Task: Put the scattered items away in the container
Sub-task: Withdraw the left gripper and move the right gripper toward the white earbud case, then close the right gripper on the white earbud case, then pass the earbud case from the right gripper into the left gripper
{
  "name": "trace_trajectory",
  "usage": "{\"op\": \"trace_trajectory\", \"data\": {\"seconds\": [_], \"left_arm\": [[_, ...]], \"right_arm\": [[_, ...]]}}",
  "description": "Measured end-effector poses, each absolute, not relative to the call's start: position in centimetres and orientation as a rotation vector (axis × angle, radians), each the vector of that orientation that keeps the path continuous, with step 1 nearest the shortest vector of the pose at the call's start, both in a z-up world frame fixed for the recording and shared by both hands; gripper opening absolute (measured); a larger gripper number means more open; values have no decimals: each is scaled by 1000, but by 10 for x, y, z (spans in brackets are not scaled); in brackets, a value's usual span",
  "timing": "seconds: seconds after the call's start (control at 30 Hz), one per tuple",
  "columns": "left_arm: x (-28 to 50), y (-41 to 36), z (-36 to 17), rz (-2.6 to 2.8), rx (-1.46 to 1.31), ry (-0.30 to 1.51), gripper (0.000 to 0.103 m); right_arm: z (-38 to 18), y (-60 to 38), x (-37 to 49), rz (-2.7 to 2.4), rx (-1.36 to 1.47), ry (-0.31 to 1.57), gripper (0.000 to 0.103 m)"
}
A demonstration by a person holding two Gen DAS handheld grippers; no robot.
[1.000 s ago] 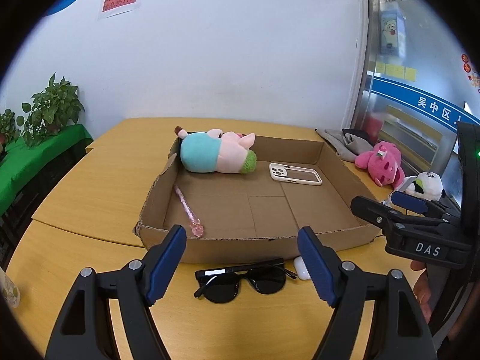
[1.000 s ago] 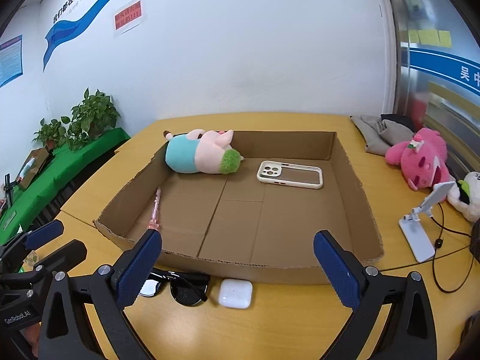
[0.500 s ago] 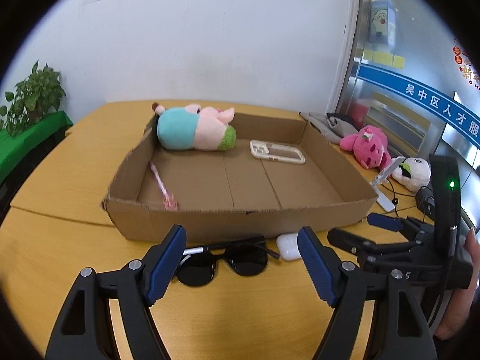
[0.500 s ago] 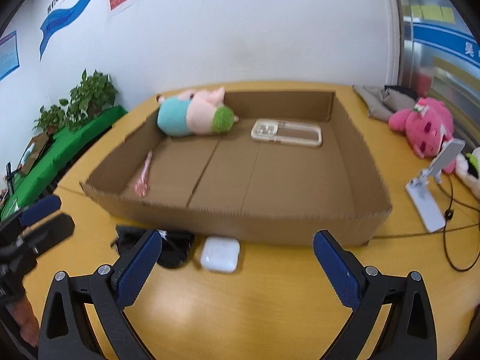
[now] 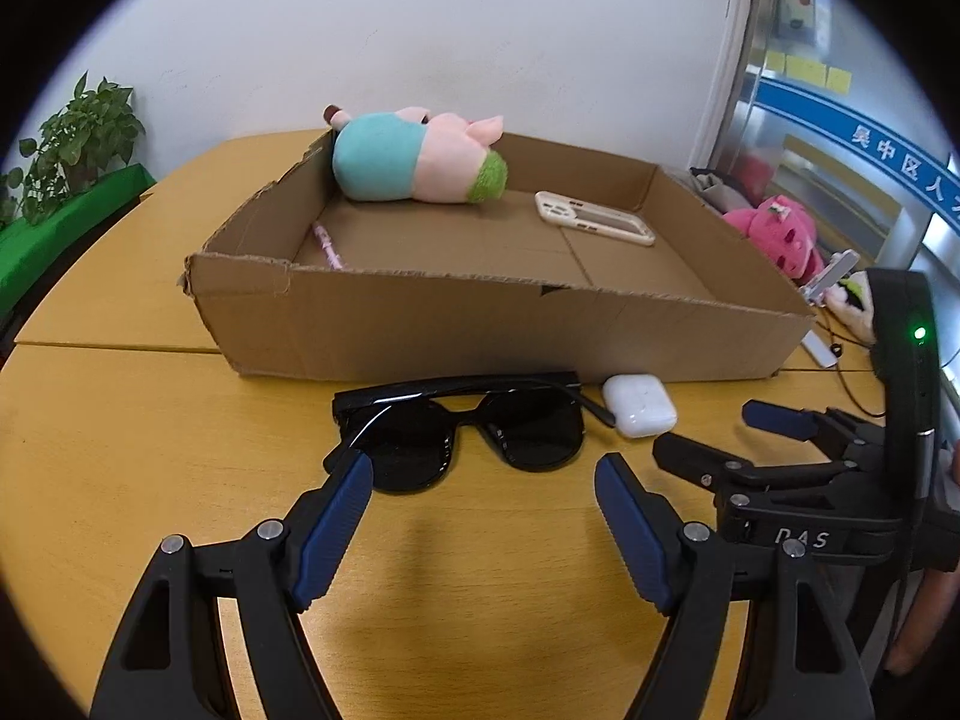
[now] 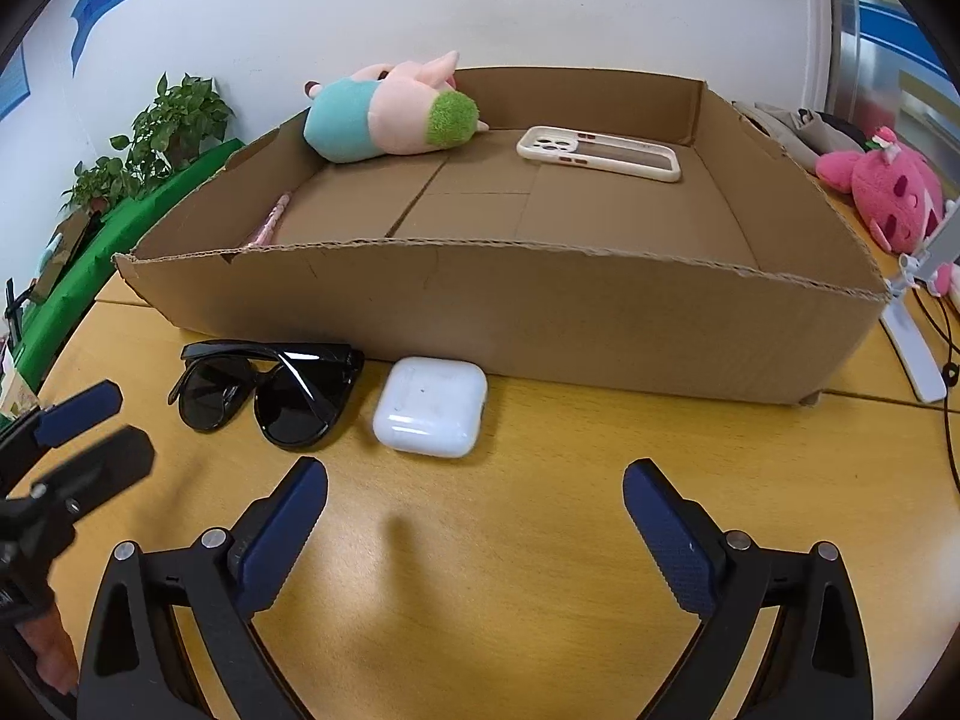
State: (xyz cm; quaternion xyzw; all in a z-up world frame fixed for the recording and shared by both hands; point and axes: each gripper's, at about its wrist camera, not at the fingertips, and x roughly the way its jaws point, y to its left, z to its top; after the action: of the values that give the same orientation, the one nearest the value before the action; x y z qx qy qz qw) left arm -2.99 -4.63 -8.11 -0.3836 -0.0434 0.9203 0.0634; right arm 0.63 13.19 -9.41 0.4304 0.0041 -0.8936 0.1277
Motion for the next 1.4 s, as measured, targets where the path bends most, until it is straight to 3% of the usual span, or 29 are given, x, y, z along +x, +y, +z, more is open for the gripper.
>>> {"op": "trace_trajectory", "data": {"seconds": [0.23,0.43,0.5,0.57,0.73,1.4], "left_arm": [[-42,-47,-101,2807,-1257,-104,77],[-51,-45,-113,2795,-1332,-76,77],[-56,-45,-117,2781,-1356,-65,77],[-58,-45,-119,2790,-1365,-44,77],[-59,-41,-121,2795,-1368,8,80],[-51,-30,-122,2698,-1345,70,87]], "right_arm": [[-105,127,-8,-2633,1285,24,99],[-114,117,-13,-2651,1301,95,90],[-114,113,-13,-2659,1294,126,85],[-113,112,-12,-2669,1284,136,69],[-111,109,-10,-2662,1261,147,50],[-111,97,82,-2235,1106,400,51]]}}
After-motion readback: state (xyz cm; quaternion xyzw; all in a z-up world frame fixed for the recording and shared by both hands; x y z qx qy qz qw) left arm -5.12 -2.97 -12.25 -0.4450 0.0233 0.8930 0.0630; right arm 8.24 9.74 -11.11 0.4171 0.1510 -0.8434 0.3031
